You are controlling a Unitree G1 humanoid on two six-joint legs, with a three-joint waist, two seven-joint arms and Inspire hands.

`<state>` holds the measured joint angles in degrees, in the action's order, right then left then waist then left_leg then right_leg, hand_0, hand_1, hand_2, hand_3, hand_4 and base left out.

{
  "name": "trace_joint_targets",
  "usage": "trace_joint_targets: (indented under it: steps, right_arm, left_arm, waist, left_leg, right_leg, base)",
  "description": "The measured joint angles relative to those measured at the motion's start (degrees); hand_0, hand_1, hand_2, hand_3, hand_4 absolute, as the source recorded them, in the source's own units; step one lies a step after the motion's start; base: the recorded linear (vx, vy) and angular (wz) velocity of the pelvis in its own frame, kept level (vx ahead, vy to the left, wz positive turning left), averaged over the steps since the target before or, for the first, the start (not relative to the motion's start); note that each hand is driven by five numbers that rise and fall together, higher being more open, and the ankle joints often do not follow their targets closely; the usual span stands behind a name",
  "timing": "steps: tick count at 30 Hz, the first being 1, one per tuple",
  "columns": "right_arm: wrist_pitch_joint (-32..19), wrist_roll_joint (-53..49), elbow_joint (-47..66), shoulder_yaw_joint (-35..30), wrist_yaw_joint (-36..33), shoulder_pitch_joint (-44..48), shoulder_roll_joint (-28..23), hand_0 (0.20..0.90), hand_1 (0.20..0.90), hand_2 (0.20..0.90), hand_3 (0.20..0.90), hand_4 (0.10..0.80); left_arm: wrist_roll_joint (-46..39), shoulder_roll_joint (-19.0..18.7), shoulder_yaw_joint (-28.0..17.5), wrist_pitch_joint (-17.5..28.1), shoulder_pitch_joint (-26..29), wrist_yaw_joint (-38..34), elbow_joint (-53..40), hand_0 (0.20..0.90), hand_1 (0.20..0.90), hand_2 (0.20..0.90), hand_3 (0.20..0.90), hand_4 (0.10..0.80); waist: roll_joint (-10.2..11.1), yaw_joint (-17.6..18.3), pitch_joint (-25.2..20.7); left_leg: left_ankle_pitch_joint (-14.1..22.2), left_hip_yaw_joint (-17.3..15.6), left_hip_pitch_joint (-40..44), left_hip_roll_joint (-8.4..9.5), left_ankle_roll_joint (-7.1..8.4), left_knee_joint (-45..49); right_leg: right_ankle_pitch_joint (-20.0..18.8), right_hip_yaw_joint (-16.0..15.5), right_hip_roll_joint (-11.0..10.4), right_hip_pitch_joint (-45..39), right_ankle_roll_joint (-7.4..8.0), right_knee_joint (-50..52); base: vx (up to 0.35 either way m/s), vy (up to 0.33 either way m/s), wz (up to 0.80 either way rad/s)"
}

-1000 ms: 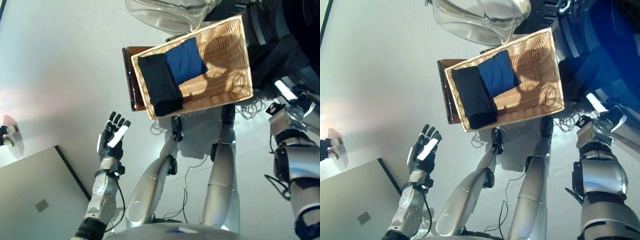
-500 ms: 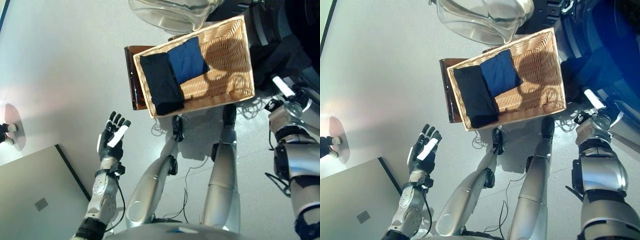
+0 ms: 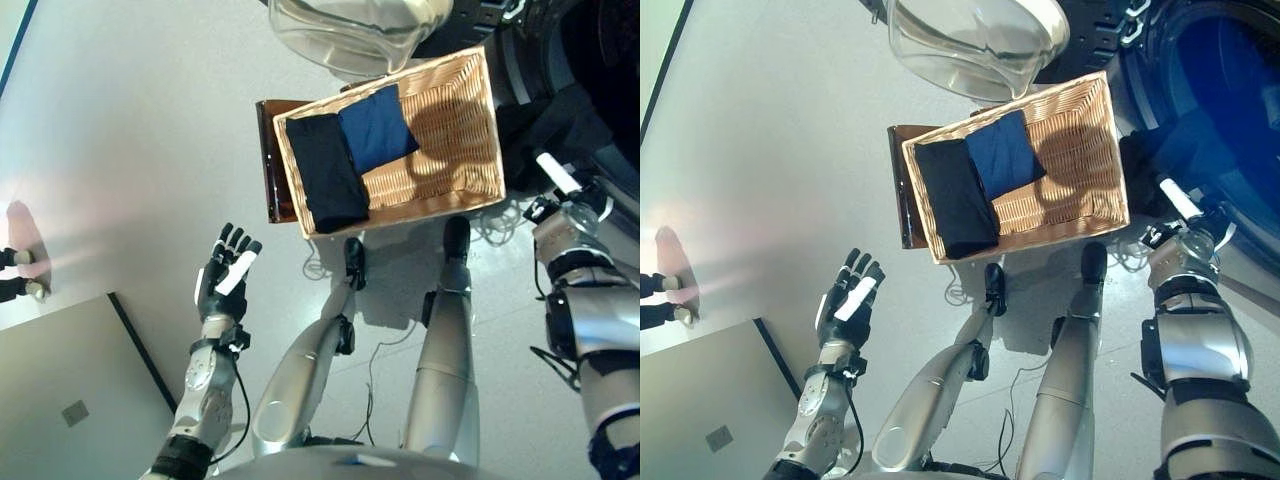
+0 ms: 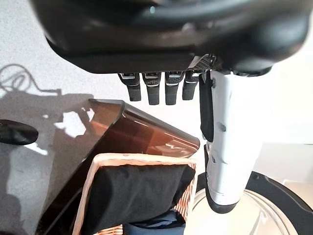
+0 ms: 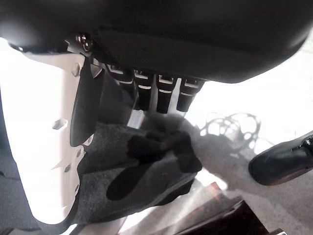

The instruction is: Pick up the clothes and place them into the washing machine

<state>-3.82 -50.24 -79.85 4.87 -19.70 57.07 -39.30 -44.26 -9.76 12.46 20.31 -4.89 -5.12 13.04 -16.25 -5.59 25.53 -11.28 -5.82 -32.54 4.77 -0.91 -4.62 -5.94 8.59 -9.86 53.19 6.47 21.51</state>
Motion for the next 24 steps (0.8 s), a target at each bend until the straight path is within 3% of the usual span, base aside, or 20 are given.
trace_joint_targets:
  steps: [24]
  right_arm:
    - [0.23,-3.77,0.28,2.79,0.88,0.88,0.8,0.9,0.9,0.9,0.9,0.8]
  left_arm:
    - [-0.62,0.16,0.01,0.0,0.08,0.16,1.01,0.9,0.9,0.9,0.9,0.8]
  waist:
    - [0.04,0.52,0.03]
  left_leg:
    - [0.16,0.68,2.08,-0.28,-0.19,0.01]
  right_leg:
    - [-0.76,-0.89,-0.03,-3.84,0.57,-2.87]
  base:
    - [0.0,0.0,0.0]
